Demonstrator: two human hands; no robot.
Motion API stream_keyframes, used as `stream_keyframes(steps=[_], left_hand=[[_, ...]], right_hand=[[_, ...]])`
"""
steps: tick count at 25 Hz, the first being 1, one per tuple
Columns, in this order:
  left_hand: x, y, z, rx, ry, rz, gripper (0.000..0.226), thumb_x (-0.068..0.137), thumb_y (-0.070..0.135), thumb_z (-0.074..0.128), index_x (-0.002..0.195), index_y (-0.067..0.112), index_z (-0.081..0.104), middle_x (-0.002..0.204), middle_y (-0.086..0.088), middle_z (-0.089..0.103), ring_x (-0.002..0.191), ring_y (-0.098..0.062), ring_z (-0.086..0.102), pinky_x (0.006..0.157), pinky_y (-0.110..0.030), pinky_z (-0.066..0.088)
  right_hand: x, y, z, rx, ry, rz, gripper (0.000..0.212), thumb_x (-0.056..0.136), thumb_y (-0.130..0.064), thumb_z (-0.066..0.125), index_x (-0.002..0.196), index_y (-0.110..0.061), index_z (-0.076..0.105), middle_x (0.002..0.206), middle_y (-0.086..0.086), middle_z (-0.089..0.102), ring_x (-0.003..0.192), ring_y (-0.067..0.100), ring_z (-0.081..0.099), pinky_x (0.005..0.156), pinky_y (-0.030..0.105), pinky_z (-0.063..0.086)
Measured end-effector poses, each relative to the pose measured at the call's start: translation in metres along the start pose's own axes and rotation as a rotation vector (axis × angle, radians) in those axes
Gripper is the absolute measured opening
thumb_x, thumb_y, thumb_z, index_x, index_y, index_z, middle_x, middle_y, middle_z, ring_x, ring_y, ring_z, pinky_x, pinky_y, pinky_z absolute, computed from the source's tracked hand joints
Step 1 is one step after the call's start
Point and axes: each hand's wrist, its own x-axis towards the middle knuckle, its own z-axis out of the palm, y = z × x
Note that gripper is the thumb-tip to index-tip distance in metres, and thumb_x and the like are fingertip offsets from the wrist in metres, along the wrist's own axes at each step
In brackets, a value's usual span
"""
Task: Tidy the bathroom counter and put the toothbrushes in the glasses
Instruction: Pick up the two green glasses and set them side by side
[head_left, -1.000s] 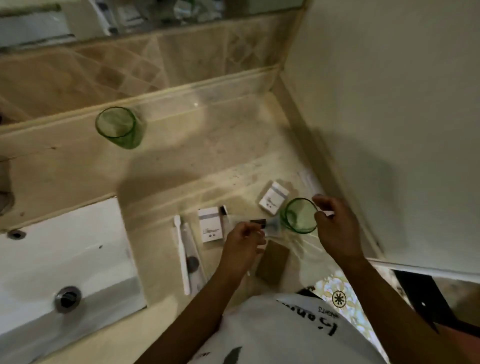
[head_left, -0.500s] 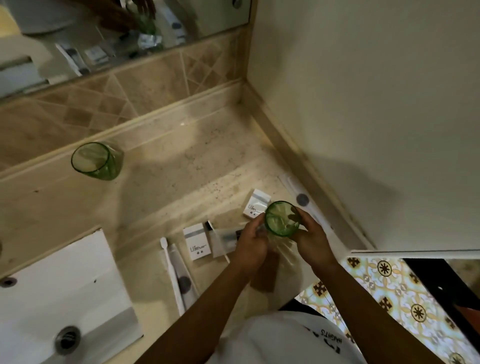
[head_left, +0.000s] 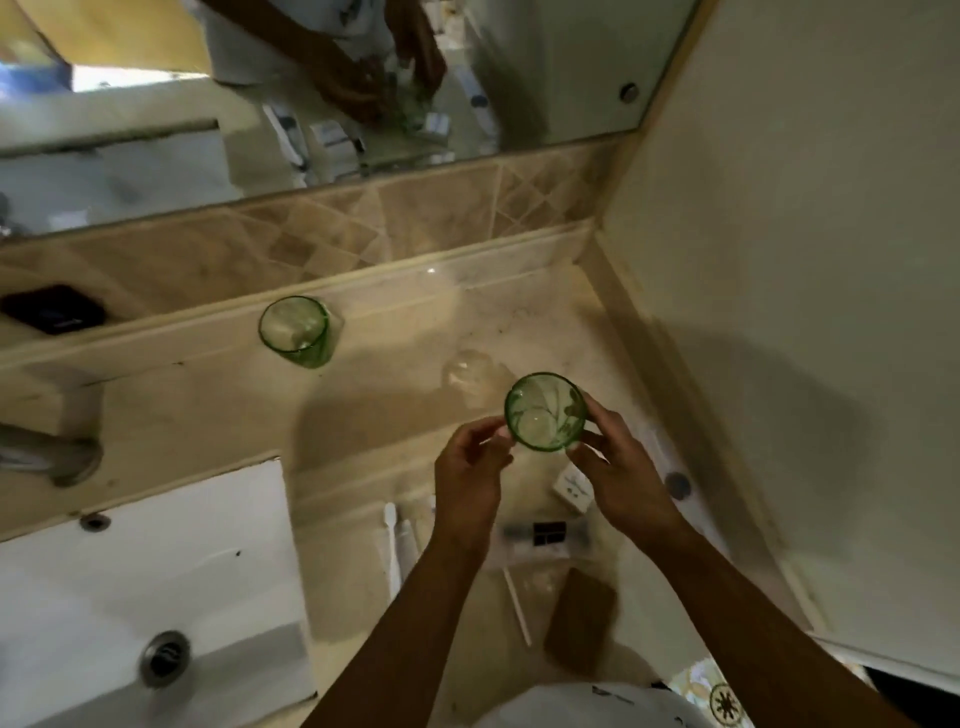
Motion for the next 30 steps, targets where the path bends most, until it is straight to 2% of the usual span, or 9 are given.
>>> stream_keyframes(steps=[3, 7, 10, 13, 16, 21, 24, 27, 30], left_hand=[[0.025, 0.02, -0.03, -0.054, 0.124, 0.04, 0.013, 0.092, 0.013, 0.067, 0.103, 0.018, 0.073, 0.1, -0.001, 0.076, 0.1, -0.021, 0.069, 0.093, -0.051, 0.056], [0.062, 0.034, -0.067, -0.079, 0.242, 0.094, 0.025, 0.096, 0.007, 0.06, 0.118, 0.016, 0.07, 0.114, 0.001, 0.073, 0.113, -0.017, 0.065, 0.101, -0.046, 0.051], [0.089, 0.036, -0.084, -0.075, 0.28, 0.083, 0.045, 0.093, -0.008, 0.053, 0.124, 0.022, 0.066, 0.125, 0.005, 0.069, 0.121, -0.011, 0.061, 0.106, -0.045, 0.048], [0.116, 0.037, -0.09, -0.138, 0.279, 0.038, 0.059, 0.09, -0.015, 0.046, 0.13, 0.025, 0.061, 0.131, 0.012, 0.063, 0.127, -0.007, 0.056, 0.109, -0.043, 0.045], [0.138, 0.036, -0.089, -0.155, 0.259, 0.025, 0.065, 0.088, -0.018, 0.044, 0.137, 0.023, 0.055, 0.134, 0.017, 0.06, 0.131, -0.006, 0.052, 0.111, -0.043, 0.043], [0.16, 0.031, -0.087, -0.179, 0.218, 0.013, 0.068, 0.088, -0.023, 0.041, 0.139, 0.021, 0.051, 0.14, 0.013, 0.056, 0.133, -0.006, 0.048, 0.111, -0.042, 0.042], [0.164, 0.031, -0.087, -0.172, 0.23, 0.041, 0.068, 0.088, -0.023, 0.041, 0.141, 0.019, 0.049, 0.144, 0.01, 0.053, 0.136, -0.008, 0.046, 0.109, -0.038, 0.043], [0.165, 0.032, -0.089, -0.161, 0.249, 0.053, 0.07, 0.088, -0.022, 0.043, 0.142, 0.022, 0.048, 0.144, 0.013, 0.052, 0.137, -0.006, 0.044, 0.107, -0.033, 0.045], [0.166, 0.033, -0.09, -0.142, 0.255, 0.055, 0.07, 0.088, -0.021, 0.044, 0.142, 0.024, 0.047, 0.146, 0.012, 0.05, 0.137, -0.004, 0.043, 0.11, -0.035, 0.041]], right_hand=[[0.037, -0.016, 0.04, 0.028, -0.09, 0.0, 0.056, 0.094, 0.001, 0.058, 0.142, -0.024, 0.044, 0.135, -0.006, 0.05, 0.114, -0.001, 0.058, 0.085, 0.008, 0.047], [0.09, -0.033, 0.1, 0.131, -0.165, 0.052, 0.049, 0.089, 0.008, 0.06, 0.134, -0.012, 0.053, 0.125, -0.005, 0.058, 0.095, -0.003, 0.064, 0.074, 0.012, 0.051], [0.119, -0.034, 0.13, 0.157, -0.18, 0.075, 0.047, 0.09, 0.002, 0.062, 0.133, -0.015, 0.056, 0.125, -0.006, 0.06, 0.093, 0.002, 0.067, 0.077, 0.019, 0.055], [0.148, -0.034, 0.151, 0.129, -0.205, 0.075, 0.047, 0.091, -0.002, 0.062, 0.134, -0.021, 0.055, 0.124, -0.012, 0.059, 0.096, -0.003, 0.067, 0.084, 0.025, 0.057], [0.173, -0.033, 0.163, 0.136, -0.196, 0.078, 0.052, 0.09, -0.001, 0.062, 0.136, -0.024, 0.054, 0.136, -0.007, 0.052, 0.106, 0.001, 0.065, 0.091, 0.032, 0.056], [0.19, -0.032, 0.165, 0.138, -0.157, 0.091, 0.054, 0.087, 0.005, 0.063, 0.133, -0.024, 0.055, 0.133, 0.0, 0.054, 0.096, -0.009, 0.064, 0.072, 0.009, 0.05], [0.191, -0.029, 0.168, 0.137, -0.158, 0.081, 0.051, 0.087, 0.006, 0.064, 0.126, -0.025, 0.057, 0.131, 0.003, 0.057, 0.094, -0.011, 0.064, 0.071, 0.008, 0.048], [0.192, -0.026, 0.174, 0.149, -0.175, 0.078, 0.052, 0.087, 0.003, 0.065, 0.129, -0.026, 0.057, 0.132, 0.001, 0.058, 0.103, -0.002, 0.064, 0.075, 0.012, 0.051], [0.193, -0.025, 0.177, 0.129, -0.182, 0.077, 0.051, 0.089, -0.004, 0.064, 0.129, -0.034, 0.055, 0.132, -0.004, 0.057, 0.106, 0.002, 0.064, 0.076, 0.015, 0.051]])
